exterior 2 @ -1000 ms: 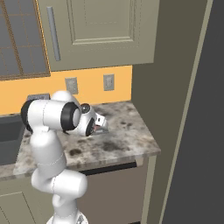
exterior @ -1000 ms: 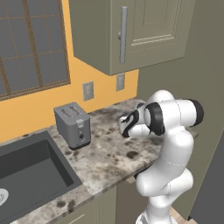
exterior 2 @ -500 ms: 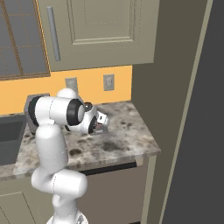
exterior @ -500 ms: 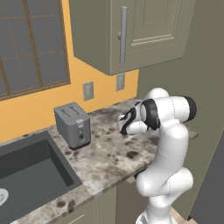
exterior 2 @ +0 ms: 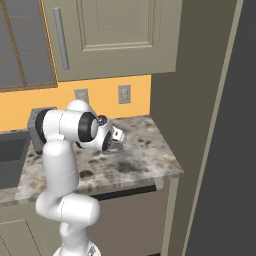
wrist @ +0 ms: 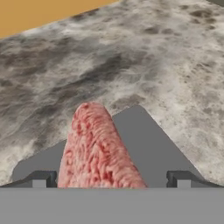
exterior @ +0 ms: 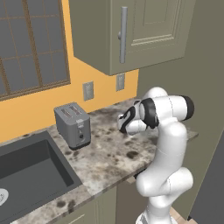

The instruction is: Take the steak from the fridge and place it on the digital scale on the counter by the fridge. Wait a few seconds for a reading, then move it to the plate on the dining counter.

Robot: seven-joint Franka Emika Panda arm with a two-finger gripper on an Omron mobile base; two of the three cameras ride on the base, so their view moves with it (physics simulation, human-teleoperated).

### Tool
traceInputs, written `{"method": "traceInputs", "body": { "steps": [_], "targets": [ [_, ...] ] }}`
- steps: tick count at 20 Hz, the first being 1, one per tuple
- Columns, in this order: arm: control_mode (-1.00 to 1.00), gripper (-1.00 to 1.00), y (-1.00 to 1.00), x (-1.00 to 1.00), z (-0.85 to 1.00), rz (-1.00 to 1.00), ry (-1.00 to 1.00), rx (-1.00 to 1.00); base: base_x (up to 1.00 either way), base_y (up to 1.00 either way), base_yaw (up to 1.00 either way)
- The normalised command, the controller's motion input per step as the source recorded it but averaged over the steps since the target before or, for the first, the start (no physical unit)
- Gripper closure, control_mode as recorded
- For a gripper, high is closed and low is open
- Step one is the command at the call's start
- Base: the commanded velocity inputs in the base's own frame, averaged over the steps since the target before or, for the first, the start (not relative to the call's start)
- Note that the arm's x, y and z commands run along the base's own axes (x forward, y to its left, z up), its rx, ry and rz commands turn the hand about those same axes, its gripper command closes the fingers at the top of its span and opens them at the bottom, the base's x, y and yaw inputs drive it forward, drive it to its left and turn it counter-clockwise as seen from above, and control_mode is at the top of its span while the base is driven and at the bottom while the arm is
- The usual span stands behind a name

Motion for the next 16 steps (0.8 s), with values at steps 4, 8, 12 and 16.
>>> {"method": "traceInputs", "body": {
  "steps": [4,8,12,16],
  "targets": [
    [-1.00,-1.00,0.04,0.02,-0.25,0.00,0.02,0.00,0.00,0.00,0.00],
    [-1.00,1.00,0.10,0.00,-0.27,0.00,0.02,0.00,0.00,0.00,0.00],
    [-1.00,1.00,0.03,-0.09,-0.07,0.00,0.00,0.00,0.00,0.00,0.00],
    [-1.00,1.00,0.01,-0.41,0.04,0.00,-0.09,0.00,0.00,0.00,0.00]
  ]
}}
